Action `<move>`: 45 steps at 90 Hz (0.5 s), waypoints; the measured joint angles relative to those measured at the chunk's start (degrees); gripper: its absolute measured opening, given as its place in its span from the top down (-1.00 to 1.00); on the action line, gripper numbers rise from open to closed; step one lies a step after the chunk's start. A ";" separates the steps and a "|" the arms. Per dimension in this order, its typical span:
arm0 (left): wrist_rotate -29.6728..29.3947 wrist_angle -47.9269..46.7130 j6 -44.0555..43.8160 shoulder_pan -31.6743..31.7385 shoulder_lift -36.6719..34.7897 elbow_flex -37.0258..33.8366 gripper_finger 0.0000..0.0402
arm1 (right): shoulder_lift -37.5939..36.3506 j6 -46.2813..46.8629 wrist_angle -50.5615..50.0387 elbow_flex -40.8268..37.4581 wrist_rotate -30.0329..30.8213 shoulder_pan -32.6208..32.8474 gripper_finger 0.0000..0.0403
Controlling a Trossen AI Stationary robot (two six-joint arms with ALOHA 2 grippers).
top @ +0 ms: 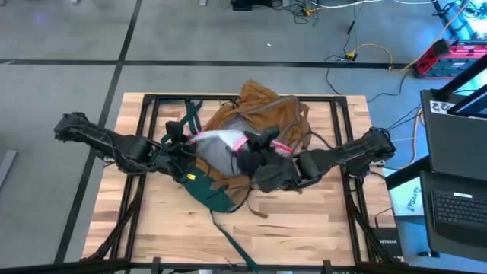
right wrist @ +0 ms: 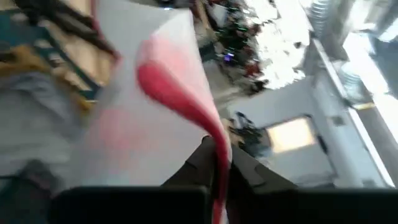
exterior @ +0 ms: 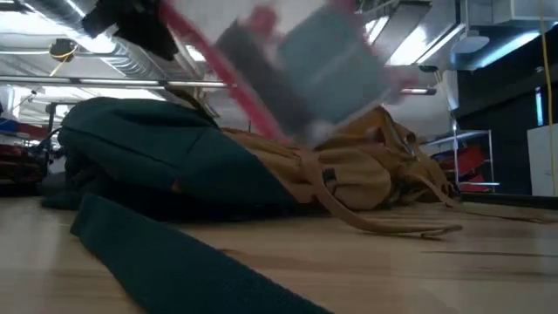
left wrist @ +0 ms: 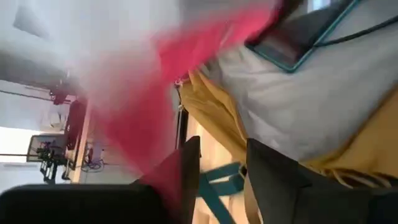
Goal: Unpack backpack
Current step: Remove the pink zipper pouch from the brown backpack
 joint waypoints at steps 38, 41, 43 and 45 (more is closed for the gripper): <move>-0.02 -0.41 -1.86 -0.48 0.00 0.06 0.39 | -0.10 26.45 -32.67 11.68 1.10 10.24 1.00; 0.05 -0.38 -1.99 -0.48 0.00 0.06 0.39 | -0.10 31.45 -36.61 12.11 -1.11 10.76 1.00; 0.34 -0.38 -2.21 -0.47 0.00 0.06 0.39 | -0.10 34.80 -39.16 12.33 -2.42 11.13 1.00; 0.78 -0.38 -2.53 -0.46 0.00 0.06 0.39 | -0.10 38.14 -41.97 12.47 -3.74 11.39 1.00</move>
